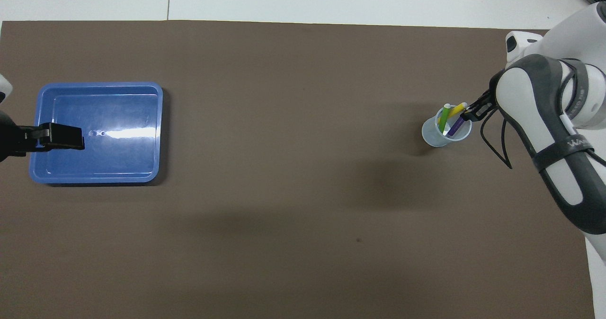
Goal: Right arm passes pens to left for tray arrangement
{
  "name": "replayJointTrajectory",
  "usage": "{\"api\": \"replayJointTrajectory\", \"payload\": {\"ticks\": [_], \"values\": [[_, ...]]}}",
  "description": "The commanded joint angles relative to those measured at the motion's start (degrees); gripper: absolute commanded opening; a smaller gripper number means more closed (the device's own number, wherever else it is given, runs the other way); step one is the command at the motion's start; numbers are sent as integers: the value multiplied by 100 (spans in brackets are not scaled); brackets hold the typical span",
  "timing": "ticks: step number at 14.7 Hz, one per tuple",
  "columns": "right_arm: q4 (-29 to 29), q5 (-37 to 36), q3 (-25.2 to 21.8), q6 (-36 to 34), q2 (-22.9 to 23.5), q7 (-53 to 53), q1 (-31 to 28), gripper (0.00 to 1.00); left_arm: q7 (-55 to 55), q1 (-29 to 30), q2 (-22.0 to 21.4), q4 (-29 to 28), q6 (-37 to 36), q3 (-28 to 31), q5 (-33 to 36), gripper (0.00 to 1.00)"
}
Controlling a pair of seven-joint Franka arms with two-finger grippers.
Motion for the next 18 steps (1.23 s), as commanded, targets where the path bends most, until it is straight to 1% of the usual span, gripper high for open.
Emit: {"api": "replayJointTrajectory", "payload": {"ticks": [1,4,9,11,14,16,17,18], "values": [[-327,-52,35,158,-216,-167,-30,32,45,49,-161,-158,37,7,56,100],[-336,-52,35,158,-216,-193,-30,32,159,-22,-144,-123,45,-10,64,100],[-336,-52,35,158,-216,-228,-30,32,107,49,-161,-141,28,-2,56,100],[-336,-52,35,158,-216,-228,-30,30,80,57,-152,-132,28,-2,56,100],[-336,-52,35,158,-216,-237,-30,18,106,58,-152,-141,28,-2,56,100],[-336,-52,35,158,-216,-272,-30,4,115,58,-152,-141,19,-2,56,100],[-327,-52,35,158,-216,-281,-30,0,115,58,-152,-141,19,-2,56,100],[-336,-52,35,158,-216,-281,-30,0,124,58,-152,-141,19,-2,56,100]]}}
